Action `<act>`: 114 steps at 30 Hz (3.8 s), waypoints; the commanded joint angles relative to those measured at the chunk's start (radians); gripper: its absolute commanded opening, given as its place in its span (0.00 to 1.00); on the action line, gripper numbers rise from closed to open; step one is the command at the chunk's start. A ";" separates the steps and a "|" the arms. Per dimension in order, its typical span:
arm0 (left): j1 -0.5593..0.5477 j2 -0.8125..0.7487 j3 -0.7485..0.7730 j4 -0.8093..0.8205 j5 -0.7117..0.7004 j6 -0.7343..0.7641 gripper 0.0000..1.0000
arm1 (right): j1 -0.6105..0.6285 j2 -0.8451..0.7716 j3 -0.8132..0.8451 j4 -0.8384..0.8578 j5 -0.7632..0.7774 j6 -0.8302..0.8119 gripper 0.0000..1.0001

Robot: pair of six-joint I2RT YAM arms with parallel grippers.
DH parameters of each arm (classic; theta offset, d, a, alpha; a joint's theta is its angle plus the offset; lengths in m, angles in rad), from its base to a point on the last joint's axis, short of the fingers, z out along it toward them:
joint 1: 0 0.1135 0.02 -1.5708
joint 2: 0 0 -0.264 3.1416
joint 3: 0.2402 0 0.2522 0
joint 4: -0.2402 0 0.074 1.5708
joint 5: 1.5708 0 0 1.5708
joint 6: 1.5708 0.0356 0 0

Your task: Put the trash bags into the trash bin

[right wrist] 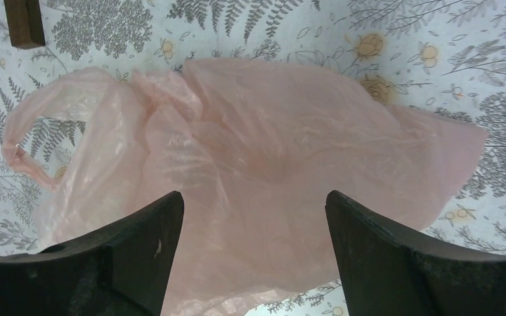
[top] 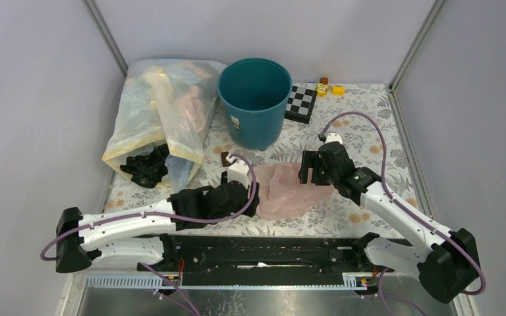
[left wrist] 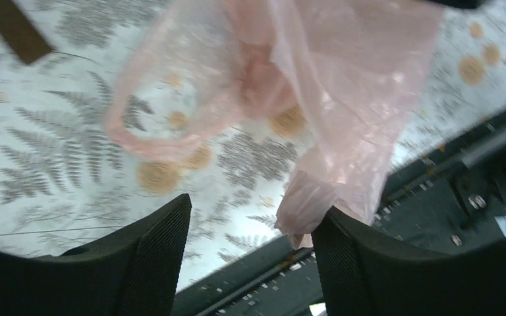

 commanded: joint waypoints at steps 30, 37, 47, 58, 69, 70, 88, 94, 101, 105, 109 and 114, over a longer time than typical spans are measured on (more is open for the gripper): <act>0.160 0.003 0.197 -0.208 0.505 0.123 0.97 | -0.005 0.001 -0.202 0.178 0.004 0.073 0.79; 0.266 -0.031 0.302 -0.298 0.134 0.119 0.71 | -0.004 -0.071 -0.236 0.165 0.005 0.094 0.76; 0.516 0.097 0.206 0.000 0.173 0.141 0.62 | -0.004 -0.102 -0.266 0.162 0.003 0.100 0.74; 0.592 0.360 0.197 0.257 0.192 0.136 0.63 | -0.003 -0.119 -0.276 0.174 -0.020 0.114 0.74; 0.648 0.571 0.163 0.433 0.265 0.120 0.61 | -0.005 -0.150 -0.286 0.177 -0.045 0.124 0.73; 0.654 0.587 0.157 0.454 0.272 0.111 0.59 | -0.004 -0.155 -0.287 0.176 -0.048 0.127 0.73; 0.691 0.512 -0.054 0.797 0.303 0.145 0.00 | -0.004 -0.265 -0.089 0.008 0.084 0.083 0.80; 0.629 0.297 -0.117 0.825 0.345 0.231 0.00 | -0.007 -0.162 0.026 0.008 0.111 0.055 0.82; 0.531 0.177 -0.033 0.745 0.401 0.439 0.00 | -0.022 -0.139 0.132 0.010 0.140 0.056 0.83; 0.504 0.113 -0.033 0.779 0.424 0.508 0.00 | -0.047 -0.119 0.198 -0.007 0.152 0.071 0.83; 0.452 0.035 -0.037 0.841 0.476 0.578 0.00 | -0.067 -0.111 0.248 -0.041 0.197 0.107 0.84; 0.366 -0.059 -0.053 0.905 0.498 0.619 0.00 | -0.074 -0.147 0.273 -0.063 0.205 0.107 0.85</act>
